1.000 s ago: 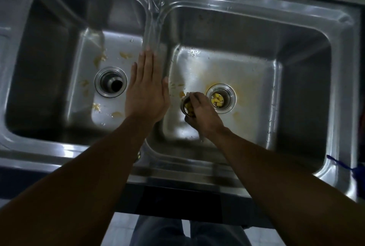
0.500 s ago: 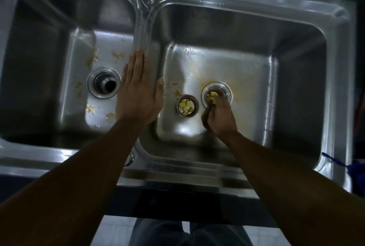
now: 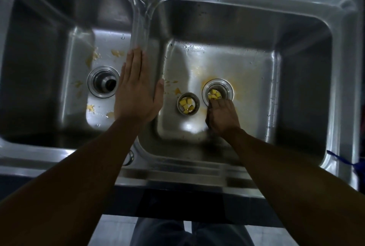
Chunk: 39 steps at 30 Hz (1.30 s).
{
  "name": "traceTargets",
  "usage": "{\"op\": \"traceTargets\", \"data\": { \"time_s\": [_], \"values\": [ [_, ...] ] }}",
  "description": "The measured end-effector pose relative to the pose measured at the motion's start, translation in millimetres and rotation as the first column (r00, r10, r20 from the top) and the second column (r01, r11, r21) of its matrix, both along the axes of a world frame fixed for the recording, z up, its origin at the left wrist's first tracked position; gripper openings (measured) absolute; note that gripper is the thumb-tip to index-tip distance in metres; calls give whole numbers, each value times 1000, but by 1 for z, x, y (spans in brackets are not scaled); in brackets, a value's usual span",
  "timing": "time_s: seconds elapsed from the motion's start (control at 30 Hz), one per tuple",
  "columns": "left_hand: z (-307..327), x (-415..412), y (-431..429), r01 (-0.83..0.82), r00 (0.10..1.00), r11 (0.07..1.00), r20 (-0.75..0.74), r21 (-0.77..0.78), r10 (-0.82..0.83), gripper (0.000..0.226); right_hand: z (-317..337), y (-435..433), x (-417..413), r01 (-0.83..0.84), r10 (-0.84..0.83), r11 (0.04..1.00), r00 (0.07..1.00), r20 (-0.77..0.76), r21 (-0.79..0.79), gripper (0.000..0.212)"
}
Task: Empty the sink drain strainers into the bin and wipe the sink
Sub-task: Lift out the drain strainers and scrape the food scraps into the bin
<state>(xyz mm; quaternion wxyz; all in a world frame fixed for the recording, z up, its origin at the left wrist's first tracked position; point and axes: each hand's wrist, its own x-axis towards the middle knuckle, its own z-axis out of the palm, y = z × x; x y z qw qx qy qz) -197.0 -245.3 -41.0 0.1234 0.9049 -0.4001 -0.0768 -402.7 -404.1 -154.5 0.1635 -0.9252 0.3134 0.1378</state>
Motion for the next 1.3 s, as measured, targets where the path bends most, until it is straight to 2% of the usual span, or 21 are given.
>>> {"op": "traceTargets", "data": {
  "time_s": [0.4, 0.53, 0.7, 0.73, 0.87, 0.93, 1.3],
  "values": [
    [-4, 1, 0, -6, 1000, 1000, 10, 5, 6, 76, 5, -21, 2, 42, -38, 995, 998, 46, -91, 30],
    [-5, 1, 1, -7, 1000, 1000, 17, 2, 7, 75, 9, -24, 2, 29, -22, 998, 993, 114, -56, 28],
    [-6, 1, 1, 3, 1000, 1000, 22, -16, -3, 72, 22, -25, -3, 48, -50, 999, 995, 89, 22, 30],
    [-6, 1, 1, 4, 1000, 1000, 22, -13, -4, 72, 26, -25, -4, 69, -73, 997, 992, 101, 40, 33],
    [-3, 1, 0, 6, 1000, 1000, 9, -3, -6, 71, 41, -24, -14, 180, -200, 975, 968, 152, 134, 70],
    [-2, 0, 0, 0, 1000, 1000, 3, -5, 0, 70, 46, -24, -22, 217, -237, 966, 961, 143, 143, 80],
    [-1, -1, -1, -7, 1000, 999, 21, -40, 8, 68, 54, -40, -62, 232, -232, 965, 973, -9, 124, 81]
  ]
}}
